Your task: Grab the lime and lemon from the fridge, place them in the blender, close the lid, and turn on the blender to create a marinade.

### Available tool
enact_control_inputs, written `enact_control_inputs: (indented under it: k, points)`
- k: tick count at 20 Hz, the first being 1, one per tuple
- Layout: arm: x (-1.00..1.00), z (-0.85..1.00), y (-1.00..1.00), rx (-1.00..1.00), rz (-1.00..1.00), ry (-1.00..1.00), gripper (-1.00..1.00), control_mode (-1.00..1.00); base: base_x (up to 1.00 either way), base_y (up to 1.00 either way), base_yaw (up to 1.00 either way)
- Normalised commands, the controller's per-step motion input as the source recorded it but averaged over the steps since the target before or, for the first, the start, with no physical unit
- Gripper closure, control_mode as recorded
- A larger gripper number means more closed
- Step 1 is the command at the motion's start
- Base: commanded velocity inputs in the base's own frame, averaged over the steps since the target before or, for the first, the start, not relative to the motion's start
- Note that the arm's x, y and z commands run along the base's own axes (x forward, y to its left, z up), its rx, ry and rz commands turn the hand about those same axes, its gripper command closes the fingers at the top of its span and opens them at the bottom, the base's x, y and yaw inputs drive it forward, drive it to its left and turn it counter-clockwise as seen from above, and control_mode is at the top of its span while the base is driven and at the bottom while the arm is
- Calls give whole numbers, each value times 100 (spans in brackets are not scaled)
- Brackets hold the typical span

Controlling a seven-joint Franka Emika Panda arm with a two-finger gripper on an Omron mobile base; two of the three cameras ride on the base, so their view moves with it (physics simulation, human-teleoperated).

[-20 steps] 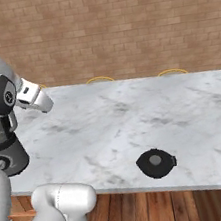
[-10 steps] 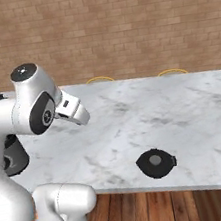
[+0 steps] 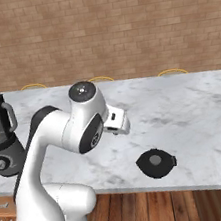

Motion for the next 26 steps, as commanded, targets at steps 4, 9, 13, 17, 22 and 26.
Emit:
enact_control_inputs:
  k: [4, 9, 13, 17, 22, 26]
  points:
    - [0, -27, -79, -13, 42, 0, -100, -100, 0, 0, 0]
    - [-2, -35, -67, -26, 46, 3, -100, -100, 0, 0, 0]
    - [-3, -48, -56, -34, 48, 9, -100, -100, 0, 0, 0]
    - [0, -61, -56, -31, 50, 9, -100, -100, 0, 0, 0]
    - [0, -57, -43, -27, 52, 6, -100, -100, 0, 0, 0]
    - [4, -30, -8, -14, 46, 1, -100, -100, 0, 0, 0]
